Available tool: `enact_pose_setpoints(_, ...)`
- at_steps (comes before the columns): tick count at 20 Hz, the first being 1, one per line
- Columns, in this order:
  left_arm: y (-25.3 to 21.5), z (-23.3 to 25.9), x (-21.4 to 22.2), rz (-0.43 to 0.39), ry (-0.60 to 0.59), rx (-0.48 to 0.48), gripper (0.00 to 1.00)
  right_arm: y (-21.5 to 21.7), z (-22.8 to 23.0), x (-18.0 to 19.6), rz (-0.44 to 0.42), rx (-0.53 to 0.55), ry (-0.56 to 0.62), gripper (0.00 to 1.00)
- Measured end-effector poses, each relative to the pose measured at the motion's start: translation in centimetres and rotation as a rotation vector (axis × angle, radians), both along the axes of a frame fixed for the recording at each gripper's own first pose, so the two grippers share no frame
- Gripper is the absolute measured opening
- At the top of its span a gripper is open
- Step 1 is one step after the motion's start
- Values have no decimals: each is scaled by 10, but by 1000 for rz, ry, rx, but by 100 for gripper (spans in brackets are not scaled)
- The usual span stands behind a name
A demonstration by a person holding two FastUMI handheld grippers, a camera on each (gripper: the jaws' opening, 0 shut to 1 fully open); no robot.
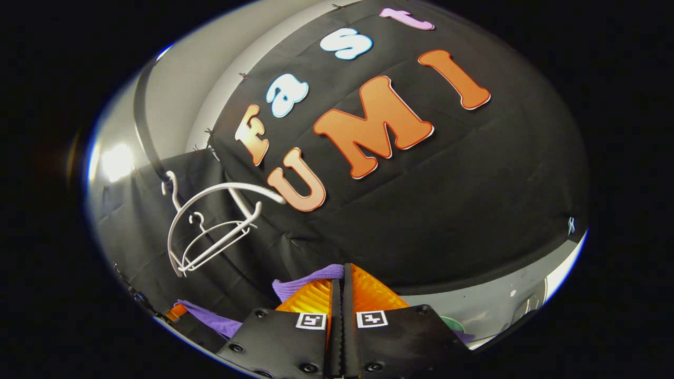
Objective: Grasp the clothes on the hanger with both hands and then place them into the laundry hamper below.
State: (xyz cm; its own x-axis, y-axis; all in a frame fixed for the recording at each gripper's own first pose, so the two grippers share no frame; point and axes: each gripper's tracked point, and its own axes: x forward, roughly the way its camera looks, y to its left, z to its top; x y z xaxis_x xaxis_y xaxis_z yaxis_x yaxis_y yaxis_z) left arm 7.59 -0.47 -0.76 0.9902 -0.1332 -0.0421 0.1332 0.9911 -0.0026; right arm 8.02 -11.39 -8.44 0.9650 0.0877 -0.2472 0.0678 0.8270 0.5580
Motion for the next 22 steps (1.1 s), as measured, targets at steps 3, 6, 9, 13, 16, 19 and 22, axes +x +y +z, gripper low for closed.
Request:
enact_pose_setpoints(3, -47, -9, -13, -89, 2, 7, 0, 16, -8, -15, 29, -37, 3, 7)
enact_pose_setpoints(6, -92, -25, -25, -171, 26, 13, 0, 30, -24, -28, 64, -67, 28, 8)
enact_pose_setpoints(9, -132, -39, -35, -239, 43, 9, 0, 48, -41, -43, 113, -95, 45, 7)
enact_pose_setpoints(13, -174, -58, -30, -297, 66, 26, 0, 57, -65, -59, 148, -127, 59, 7)
enact_pose_setpoints(16, -190, -90, -25, -314, 92, 57, 0, 50, -91, -66, 144, -142, 79, 8)
enact_pose_setpoints(19, -199, -122, -14, -310, 122, 89, 0, 39, -129, -66, 132, -165, 124, 8)
enact_pose_setpoints(22, -207, -166, -1, -320, 201, 86, 0, 35, -175, -69, 145, -149, 186, 8)
